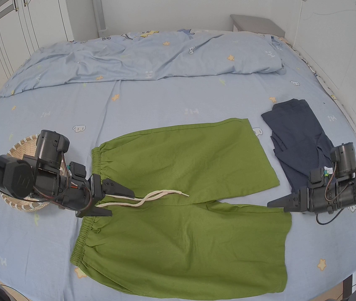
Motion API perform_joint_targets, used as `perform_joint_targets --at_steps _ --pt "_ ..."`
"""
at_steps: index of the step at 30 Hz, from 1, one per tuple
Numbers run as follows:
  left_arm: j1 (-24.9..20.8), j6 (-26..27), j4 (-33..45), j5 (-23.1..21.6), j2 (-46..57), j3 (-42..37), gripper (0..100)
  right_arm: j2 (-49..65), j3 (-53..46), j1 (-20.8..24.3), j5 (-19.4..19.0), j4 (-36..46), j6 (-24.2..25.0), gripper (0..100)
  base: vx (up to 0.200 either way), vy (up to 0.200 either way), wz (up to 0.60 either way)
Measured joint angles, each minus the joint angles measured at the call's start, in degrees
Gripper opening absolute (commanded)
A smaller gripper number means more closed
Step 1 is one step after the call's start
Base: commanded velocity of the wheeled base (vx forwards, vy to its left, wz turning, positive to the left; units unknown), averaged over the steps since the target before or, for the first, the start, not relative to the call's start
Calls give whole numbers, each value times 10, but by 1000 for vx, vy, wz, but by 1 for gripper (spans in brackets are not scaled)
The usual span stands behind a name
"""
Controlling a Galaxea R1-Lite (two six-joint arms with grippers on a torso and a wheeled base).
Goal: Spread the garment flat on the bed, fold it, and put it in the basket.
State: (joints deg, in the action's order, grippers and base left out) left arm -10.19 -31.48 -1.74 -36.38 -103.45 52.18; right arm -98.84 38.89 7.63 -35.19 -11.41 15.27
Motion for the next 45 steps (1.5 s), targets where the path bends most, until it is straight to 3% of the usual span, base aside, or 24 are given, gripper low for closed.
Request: perform_joint_targets --at_steps 10,26,35,41,45 --pt "-41 -10 -48 1 18 -56 100 4 -92 62 -10 -107 4 100 0 0 0" --pt "-45 -10 -48 2 15 -60 100 -45 -154 78 -5 -157 -1 100 0 0 0" --pt "-44 -10 -48 0 15 -60 100 32 -153 52 -7 -130 10 100 0 0 0" --pt "-44 -10 -48 -1 15 -59 100 69 -133 -7 -9 -86 8 100 0 0 0" --pt "-44 -10 -48 -2 16 -59 100 60 -127 -23 -10 -85 -3 100 0 0 0"
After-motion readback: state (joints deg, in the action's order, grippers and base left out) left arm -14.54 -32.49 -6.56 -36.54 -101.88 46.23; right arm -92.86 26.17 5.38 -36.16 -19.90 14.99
